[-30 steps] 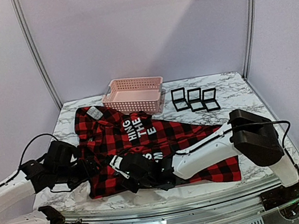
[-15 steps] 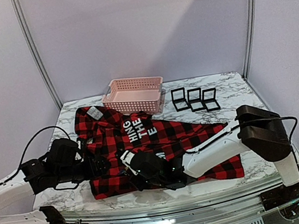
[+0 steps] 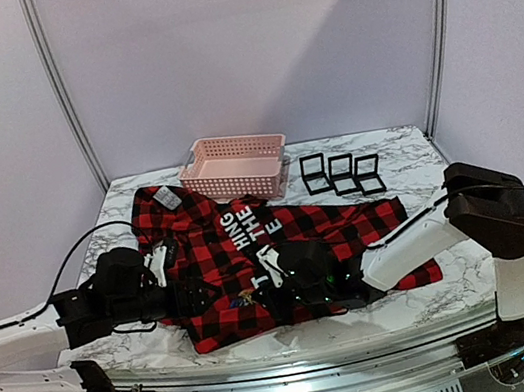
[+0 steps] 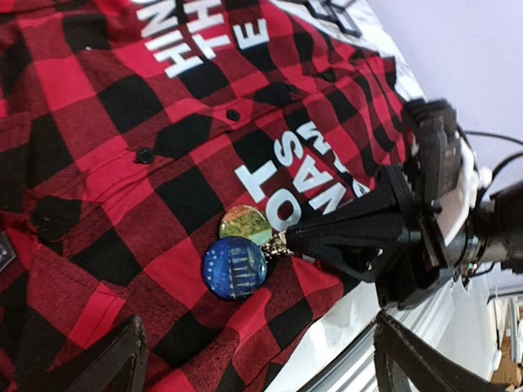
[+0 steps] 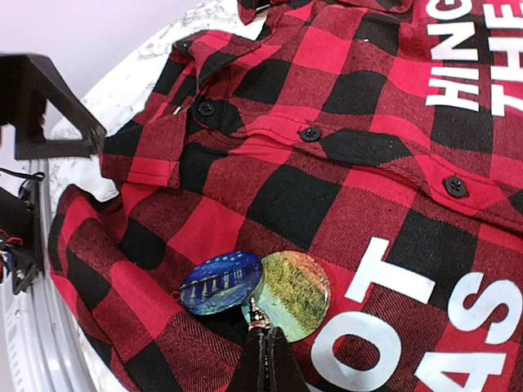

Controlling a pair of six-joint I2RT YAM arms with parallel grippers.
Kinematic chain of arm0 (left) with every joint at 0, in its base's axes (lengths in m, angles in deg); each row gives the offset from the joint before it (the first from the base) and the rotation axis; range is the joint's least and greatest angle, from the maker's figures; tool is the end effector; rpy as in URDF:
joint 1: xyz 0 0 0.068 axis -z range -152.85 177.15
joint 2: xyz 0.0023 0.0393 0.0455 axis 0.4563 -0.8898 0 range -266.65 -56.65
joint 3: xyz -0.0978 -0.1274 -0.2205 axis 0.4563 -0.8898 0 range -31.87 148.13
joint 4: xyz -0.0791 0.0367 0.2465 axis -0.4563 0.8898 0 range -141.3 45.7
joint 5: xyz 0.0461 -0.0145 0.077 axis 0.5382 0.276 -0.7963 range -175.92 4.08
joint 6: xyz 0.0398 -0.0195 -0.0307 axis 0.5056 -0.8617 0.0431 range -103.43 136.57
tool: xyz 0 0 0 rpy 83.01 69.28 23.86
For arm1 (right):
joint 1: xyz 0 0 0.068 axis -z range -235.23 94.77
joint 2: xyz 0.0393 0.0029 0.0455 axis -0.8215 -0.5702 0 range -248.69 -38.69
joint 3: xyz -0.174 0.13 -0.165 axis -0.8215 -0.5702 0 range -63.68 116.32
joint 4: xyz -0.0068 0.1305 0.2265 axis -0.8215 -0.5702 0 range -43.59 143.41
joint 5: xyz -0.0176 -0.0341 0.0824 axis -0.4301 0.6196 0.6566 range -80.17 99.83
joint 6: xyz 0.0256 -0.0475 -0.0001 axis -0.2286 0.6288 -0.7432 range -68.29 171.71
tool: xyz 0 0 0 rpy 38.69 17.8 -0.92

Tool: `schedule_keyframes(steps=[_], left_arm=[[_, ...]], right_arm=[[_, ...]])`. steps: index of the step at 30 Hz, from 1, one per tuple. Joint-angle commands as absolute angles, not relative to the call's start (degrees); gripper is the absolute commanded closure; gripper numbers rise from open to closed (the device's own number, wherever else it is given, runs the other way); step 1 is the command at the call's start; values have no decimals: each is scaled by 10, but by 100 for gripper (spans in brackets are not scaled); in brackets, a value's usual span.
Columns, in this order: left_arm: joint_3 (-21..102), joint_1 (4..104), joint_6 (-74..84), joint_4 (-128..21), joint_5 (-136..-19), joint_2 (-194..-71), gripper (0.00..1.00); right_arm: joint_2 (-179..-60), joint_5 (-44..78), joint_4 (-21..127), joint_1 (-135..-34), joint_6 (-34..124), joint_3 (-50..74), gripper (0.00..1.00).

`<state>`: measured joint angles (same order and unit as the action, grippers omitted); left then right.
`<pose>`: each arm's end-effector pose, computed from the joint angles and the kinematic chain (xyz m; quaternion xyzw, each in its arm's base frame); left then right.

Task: Remove the brooch from the garment
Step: Open the brooch with the flattened clothing.

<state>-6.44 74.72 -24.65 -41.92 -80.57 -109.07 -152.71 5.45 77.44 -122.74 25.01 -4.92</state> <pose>0.1276 -0.1445 0.2001 0.0704 0.8890 -0.3450 0.2928 0.1593 0.3778 0.1307 -0.2859 0.8226 0.3365 0.3582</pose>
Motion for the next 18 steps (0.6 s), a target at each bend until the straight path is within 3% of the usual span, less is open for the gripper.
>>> schedule_keyframes(steps=[1,14,18], left_arm=[[-86,763,-229,-487,-770,-1110,7],[-57,799,-178,-571,-767,-1239,10],[-43,800,-162,-583,-759,-1269,28]], right_arm=[[-1502,90,815,-1225,224,-78,100],[-1467,117,868,-1226,241,-118,100],[-1463,127,873,-1227,241,-122,100]])
